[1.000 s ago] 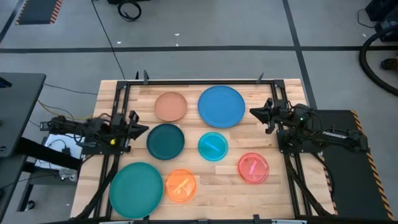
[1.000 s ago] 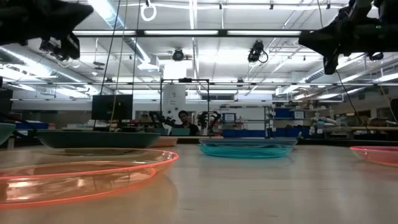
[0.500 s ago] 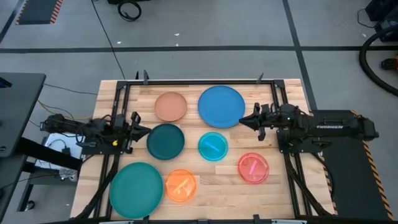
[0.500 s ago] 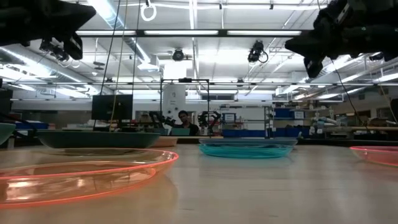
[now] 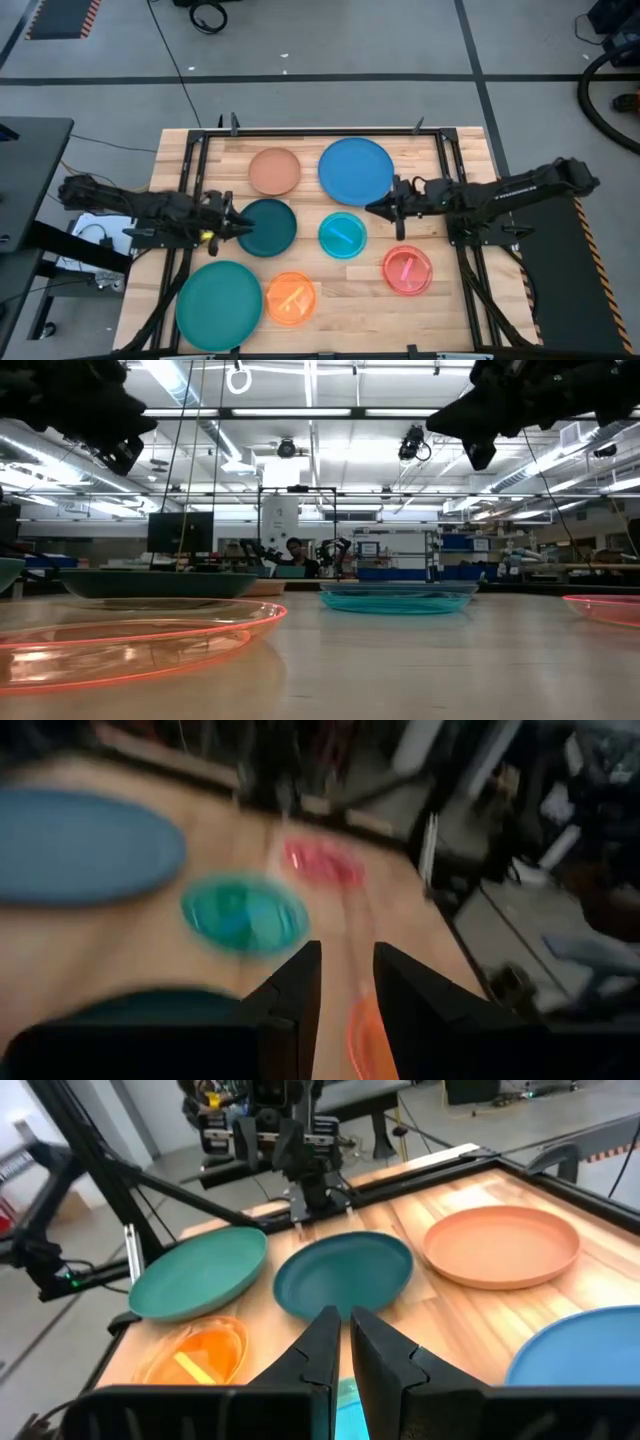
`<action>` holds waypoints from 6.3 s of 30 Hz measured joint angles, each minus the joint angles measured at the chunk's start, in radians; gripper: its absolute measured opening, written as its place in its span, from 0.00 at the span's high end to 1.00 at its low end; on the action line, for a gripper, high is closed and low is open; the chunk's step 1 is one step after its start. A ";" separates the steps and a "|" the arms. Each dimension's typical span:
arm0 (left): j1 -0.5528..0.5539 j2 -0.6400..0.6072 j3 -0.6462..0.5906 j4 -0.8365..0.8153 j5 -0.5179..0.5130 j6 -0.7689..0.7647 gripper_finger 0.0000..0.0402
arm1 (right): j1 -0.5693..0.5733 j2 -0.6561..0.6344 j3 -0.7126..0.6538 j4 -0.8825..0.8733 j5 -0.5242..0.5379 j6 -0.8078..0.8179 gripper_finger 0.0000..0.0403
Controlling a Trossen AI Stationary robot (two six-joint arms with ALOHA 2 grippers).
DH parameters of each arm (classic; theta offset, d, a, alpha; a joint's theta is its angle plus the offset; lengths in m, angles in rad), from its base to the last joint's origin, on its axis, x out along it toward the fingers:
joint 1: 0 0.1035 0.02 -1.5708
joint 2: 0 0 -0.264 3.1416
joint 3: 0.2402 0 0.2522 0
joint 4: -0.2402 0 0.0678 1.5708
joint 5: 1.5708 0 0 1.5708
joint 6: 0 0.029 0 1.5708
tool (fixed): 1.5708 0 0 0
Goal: Stack plastic plates
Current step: Stack the green plate on top of the blue plate
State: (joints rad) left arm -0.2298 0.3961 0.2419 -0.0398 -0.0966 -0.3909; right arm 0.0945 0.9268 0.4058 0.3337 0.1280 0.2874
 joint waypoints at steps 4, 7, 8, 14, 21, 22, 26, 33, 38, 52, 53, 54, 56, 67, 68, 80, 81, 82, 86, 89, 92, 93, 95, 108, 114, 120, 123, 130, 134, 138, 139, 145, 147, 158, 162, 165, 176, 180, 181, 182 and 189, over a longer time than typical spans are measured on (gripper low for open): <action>-0.012 0.070 0.049 -0.093 0.071 -0.094 0.74 | 0.067 0.082 0.046 -0.001 0.089 0.000 0.91; -0.048 0.122 0.084 -0.172 0.078 -0.145 0.74 | 0.112 0.142 0.084 -0.004 0.146 0.000 0.91; -0.062 0.136 0.096 -0.201 0.078 -0.156 0.74 | 0.126 0.163 0.099 -0.004 0.160 0.000 0.91; -0.159 0.224 0.161 -0.270 0.077 -0.230 0.74 | 0.197 0.307 0.202 -0.008 0.217 -0.001 0.91; -0.260 0.266 0.194 -0.286 0.077 -0.286 0.74 | 0.247 0.504 0.380 -0.012 0.222 -0.029 0.91; -0.272 0.266 0.194 -0.292 0.077 -0.301 0.74 | 0.252 0.531 0.411 -0.019 0.221 -0.034 0.91; -0.319 0.265 0.194 -0.298 0.074 -0.348 0.74 | 0.270 0.630 0.527 -0.051 0.220 -0.047 0.91; -0.408 0.265 0.194 -0.323 0.074 -0.449 0.74 | 0.300 0.784 0.690 -0.058 0.209 -0.068 0.91; -0.479 0.279 0.194 -0.379 0.074 -0.546 0.74 | 0.318 0.881 0.785 -0.064 0.200 -0.074 0.91; -0.633 0.344 0.194 -0.484 0.075 -0.749 0.77 | 0.332 1.158 1.134 -0.233 0.137 -0.113 0.91; -0.639 0.345 0.194 -0.484 0.075 -0.754 0.78 | 0.333 1.173 1.156 -0.242 0.128 -0.127 0.91; -0.644 0.345 0.194 -0.483 0.075 -0.758 0.78 | 0.333 1.191 1.181 -0.254 0.120 -0.136 0.91; -0.652 0.345 0.194 -0.484 0.075 -0.777 0.78 | 0.333 1.225 1.237 -0.273 0.097 -0.157 0.91; -0.668 0.358 0.193 -0.485 0.075 -0.828 0.78 | 0.328 1.423 1.497 -0.308 -0.025 -0.281 0.91; -0.668 0.361 0.193 -0.480 0.075 -0.829 0.78 | 0.328 1.443 1.518 -0.306 -0.034 -0.289 0.91; -0.668 0.370 0.193 -0.481 0.071 -0.829 0.78 | 0.320 1.637 1.731 -0.312 -0.109 -0.348 0.91; -0.668 0.370 0.193 -0.481 0.070 -0.830 0.78 | 0.317 1.648 1.746 -0.320 -0.117 -0.349 0.91; -0.668 0.370 0.193 -0.479 0.069 -0.831 0.78 | 0.315 1.658 1.763 -0.337 -0.128 -0.349 0.91; -0.668 0.370 0.193 -0.473 0.051 -0.832 0.78 | 0.305 1.675 1.811 -0.408 -0.148 -0.347 0.91; -0.668 0.370 0.193 -0.472 0.041 -0.828 0.78 | 0.300 1.675 1.812 -0.444 -0.138 -0.375 0.91; -0.668 0.370 0.193 -0.472 0.041 -0.828 0.78 | 0.301 1.675 1.820 -0.498 -0.124 -0.423 0.91; -0.668 0.370 0.193 -0.473 0.041 -0.828 0.78 | 0.302 1.674 1.824 -0.517 -0.118 -0.439 0.91; -0.668 0.370 0.193 -0.472 0.040 -0.828 0.78 | 0.303 1.671 1.828 -0.559 -0.097 -0.478 0.90; -0.666 0.370 0.193 -0.473 0.003 -0.802 0.78 | 0.304 1.671 1.828 -0.630 -0.094 -0.819 0.67; -0.665 0.370 0.193 -0.473 -0.005 -0.834 0.78 | 0.290 1.671 1.828 -0.696 -0.131 -0.946 0.56; -0.665 0.370 0.193 -0.473 -0.020 -0.847 0.78 | 0.292 1.671 1.827 -0.696 -0.112 -1.027 0.57; -0.665 0.370 0.193 -0.473 -0.031 -0.847 0.78 | 0.292 1.670 1.827 -0.695 -0.091 -1.085 0.58; -0.664 0.370 0.193 -0.473 -0.033 -0.851 0.78 | 0.256 1.670 1.827 -0.692 -0.091 -1.166 0.63; -0.664 0.370 0.193 -0.473 -0.033 -0.853 0.78 | 0.234 1.670 1.827 -0.690 -0.091 -1.210 0.66; -0.664 0.370 0.193 -0.473 -0.033 -0.853 0.78 | 0.220 1.671 1.827 -0.693 -0.097 -1.256 0.69; -0.664 0.370 0.193 -0.473 -0.032 -0.853 0.78 | 0.216 1.671 1.827 -0.697 -0.101 -1.279 0.69; -0.664 0.370 0.193 -0.473 -0.033 -0.853 0.78 | 0.194 1.673 1.803 -0.686 -0.118 -1.367 0.72; -0.664 0.370 0.193 -0.472 -0.034 -0.853 0.78 | 0.192 1.673 1.803 -0.686 -0.119 -1.396 0.72; -0.664 0.369 0.193 -0.373 -0.038 -0.838 0.78 | 0.183 1.673 1.759 -0.655 -0.148 -1.497 0.85; -0.664 0.369 0.193 -0.306 -0.039 -0.799 0.78 | 0.184 1.673 1.756 -0.647 -0.114 -1.499 0.90; -0.664 0.366 0.193 -0.278 -0.039 -0.772 0.78 | 0.184 1.673 1.756 -0.642 -0.089 -1.499 0.93; -0.664 0.356 0.193 -0.245 -0.040 -0.739 0.78 | 0.194 1.673 1.756 -0.633 -0.037 -1.504 0.95; -0.664 0.356 0.193 -0.245 -0.040 -0.738 0.78 | 0.211 1.674 1.756 -0.601 -0.037 -1.541 0.95; -0.664 0.356 0.193 -0.245 -0.040 -0.738 0.78 | 0.215 1.674 1.756 -0.594 -0.034 -1.554 0.95; -0.664 0.356 0.193 -0.245 -0.040 -0.738 0.78 | 0.220 1.674 1.756 -0.587 -0.024 -1.569 0.95; -0.664 0.354 0.193 -0.132 -0.044 -0.626 0.78 | 0.242 1.674 1.757 -0.568 0.075 -1.603 0.95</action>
State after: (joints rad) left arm -0.8940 0.7498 0.4347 -0.1721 -0.1402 -1.0169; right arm 0.3370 2.6003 2.1632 -0.2338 0.2030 -1.3156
